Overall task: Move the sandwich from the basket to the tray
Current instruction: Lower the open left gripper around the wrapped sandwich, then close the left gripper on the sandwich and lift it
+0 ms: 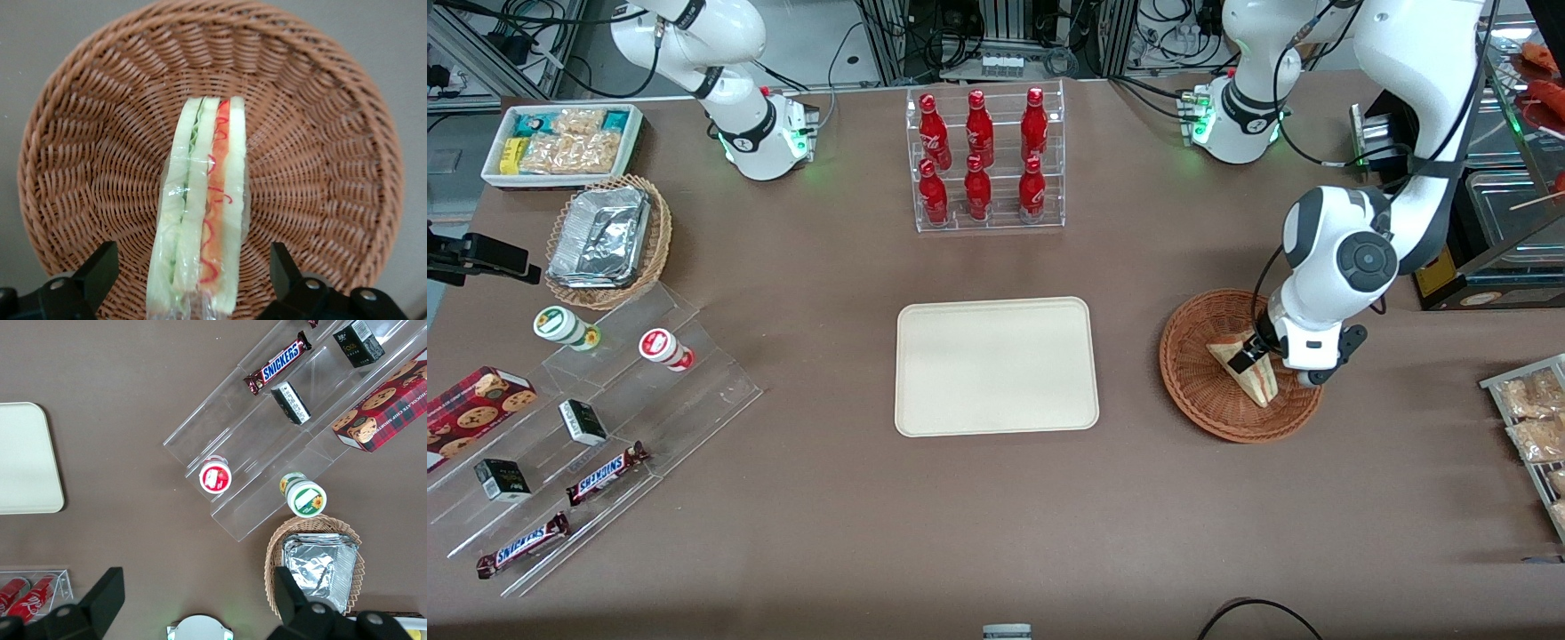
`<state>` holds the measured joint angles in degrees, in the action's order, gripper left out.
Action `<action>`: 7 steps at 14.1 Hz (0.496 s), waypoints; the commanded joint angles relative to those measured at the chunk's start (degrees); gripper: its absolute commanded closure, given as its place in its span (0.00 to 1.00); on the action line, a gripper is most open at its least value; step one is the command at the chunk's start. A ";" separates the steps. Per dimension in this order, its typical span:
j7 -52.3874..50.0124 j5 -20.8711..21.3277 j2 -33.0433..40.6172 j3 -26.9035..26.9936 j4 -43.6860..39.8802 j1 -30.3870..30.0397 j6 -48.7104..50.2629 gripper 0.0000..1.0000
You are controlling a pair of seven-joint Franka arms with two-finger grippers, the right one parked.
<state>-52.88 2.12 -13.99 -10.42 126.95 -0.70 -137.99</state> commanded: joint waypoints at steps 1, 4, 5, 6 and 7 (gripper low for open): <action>-3.45 1.13 -1.65 -0.12 0.22 0.09 -2.01 0.00; -5.48 1.13 -2.18 -0.12 0.22 0.09 -1.58 1.00; -4.70 1.13 -1.83 -0.12 0.05 0.17 -1.05 1.00; -3.82 1.22 -1.22 -0.12 -0.47 0.17 0.00 1.00; -0.85 1.22 -0.52 -0.12 -1.79 0.17 2.53 1.00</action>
<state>-55.58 2.34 -16.14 -10.45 126.69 -0.69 -138.53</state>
